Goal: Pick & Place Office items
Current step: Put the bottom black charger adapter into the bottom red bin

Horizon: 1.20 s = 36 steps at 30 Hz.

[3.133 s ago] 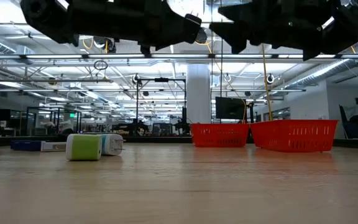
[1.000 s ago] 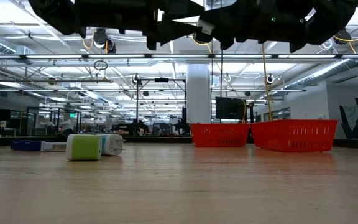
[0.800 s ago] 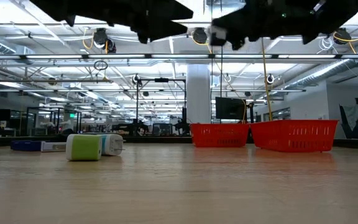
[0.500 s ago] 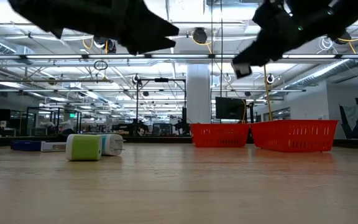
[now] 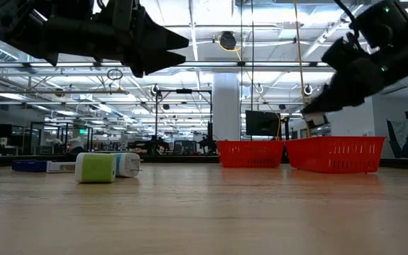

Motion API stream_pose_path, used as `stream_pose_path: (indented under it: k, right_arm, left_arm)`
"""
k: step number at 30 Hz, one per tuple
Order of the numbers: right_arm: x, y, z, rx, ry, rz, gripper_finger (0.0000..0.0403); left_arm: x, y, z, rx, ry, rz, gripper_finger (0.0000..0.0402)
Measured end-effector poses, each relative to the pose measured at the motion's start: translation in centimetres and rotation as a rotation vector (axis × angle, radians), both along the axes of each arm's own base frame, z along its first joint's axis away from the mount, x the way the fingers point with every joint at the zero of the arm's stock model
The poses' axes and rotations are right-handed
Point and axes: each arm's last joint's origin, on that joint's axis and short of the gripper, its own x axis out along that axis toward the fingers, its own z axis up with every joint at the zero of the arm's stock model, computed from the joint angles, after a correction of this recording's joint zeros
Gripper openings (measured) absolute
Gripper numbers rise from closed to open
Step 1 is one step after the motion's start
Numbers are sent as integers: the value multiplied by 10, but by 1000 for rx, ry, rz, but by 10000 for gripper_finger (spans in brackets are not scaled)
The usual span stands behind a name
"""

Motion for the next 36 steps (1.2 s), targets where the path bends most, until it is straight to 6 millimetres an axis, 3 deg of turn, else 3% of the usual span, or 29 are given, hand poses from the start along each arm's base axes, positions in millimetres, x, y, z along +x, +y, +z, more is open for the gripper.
stream_pose_path:
  k: [9, 13, 36]
  right_arm:
    - [-14, 2, -32, 15, -67, -8, 143]
    - [-13, 3, -28, -1, -142, 24, 143]
    - [-7, 3, -43, 34, -45, 65, 143]
  left_arm:
    - [0, 7, 0, -22, -5, 28, 315]
    - [1, 10, 0, -57, -11, 38, 315]
    - [1, 13, 5, -57, -53, 56, 315]
